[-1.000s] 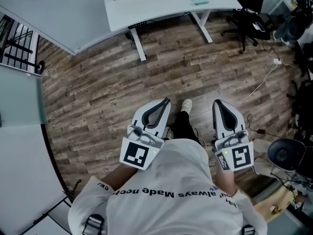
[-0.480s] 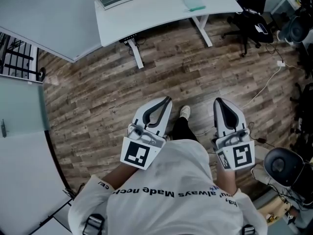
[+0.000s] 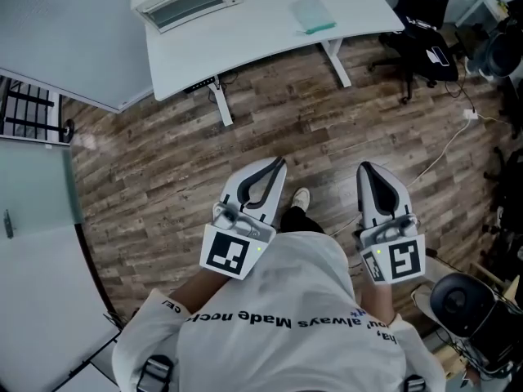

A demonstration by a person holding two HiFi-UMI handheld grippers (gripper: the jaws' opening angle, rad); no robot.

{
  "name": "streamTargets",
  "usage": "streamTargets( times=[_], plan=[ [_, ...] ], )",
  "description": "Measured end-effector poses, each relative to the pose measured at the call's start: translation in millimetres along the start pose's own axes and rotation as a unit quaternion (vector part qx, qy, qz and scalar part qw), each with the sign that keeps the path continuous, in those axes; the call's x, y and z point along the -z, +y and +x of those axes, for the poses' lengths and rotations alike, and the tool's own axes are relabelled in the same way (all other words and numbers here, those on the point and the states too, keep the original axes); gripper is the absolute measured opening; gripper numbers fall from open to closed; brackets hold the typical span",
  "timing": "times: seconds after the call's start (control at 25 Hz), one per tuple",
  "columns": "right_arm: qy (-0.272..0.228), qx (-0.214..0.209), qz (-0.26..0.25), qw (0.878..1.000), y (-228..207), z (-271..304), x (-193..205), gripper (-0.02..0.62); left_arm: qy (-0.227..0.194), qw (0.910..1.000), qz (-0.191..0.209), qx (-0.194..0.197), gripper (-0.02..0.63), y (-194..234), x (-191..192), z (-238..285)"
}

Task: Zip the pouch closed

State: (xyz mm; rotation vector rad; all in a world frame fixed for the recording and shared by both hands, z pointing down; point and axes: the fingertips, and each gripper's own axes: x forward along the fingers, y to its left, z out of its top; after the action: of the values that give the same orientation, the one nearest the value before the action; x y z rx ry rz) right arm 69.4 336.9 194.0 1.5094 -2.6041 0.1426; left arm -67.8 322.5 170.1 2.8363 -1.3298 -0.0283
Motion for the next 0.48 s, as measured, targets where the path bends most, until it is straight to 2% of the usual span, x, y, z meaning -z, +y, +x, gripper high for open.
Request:
streamTargets(
  times=[0.28, 0.48],
  plan=[
    [-0.004, -0.005, -0.001, 1.0, -56, 22, -7, 0.006, -0.002, 0.9999, 0.006, -0.009, 0.023, 5, -2, 61],
    [-0.017, 0.01, -0.004, 1.0, -98, 23, -10, 0.006, -0.003, 0.9998, 0.012, -0.016, 0.023, 3, -2, 87]
  ],
)
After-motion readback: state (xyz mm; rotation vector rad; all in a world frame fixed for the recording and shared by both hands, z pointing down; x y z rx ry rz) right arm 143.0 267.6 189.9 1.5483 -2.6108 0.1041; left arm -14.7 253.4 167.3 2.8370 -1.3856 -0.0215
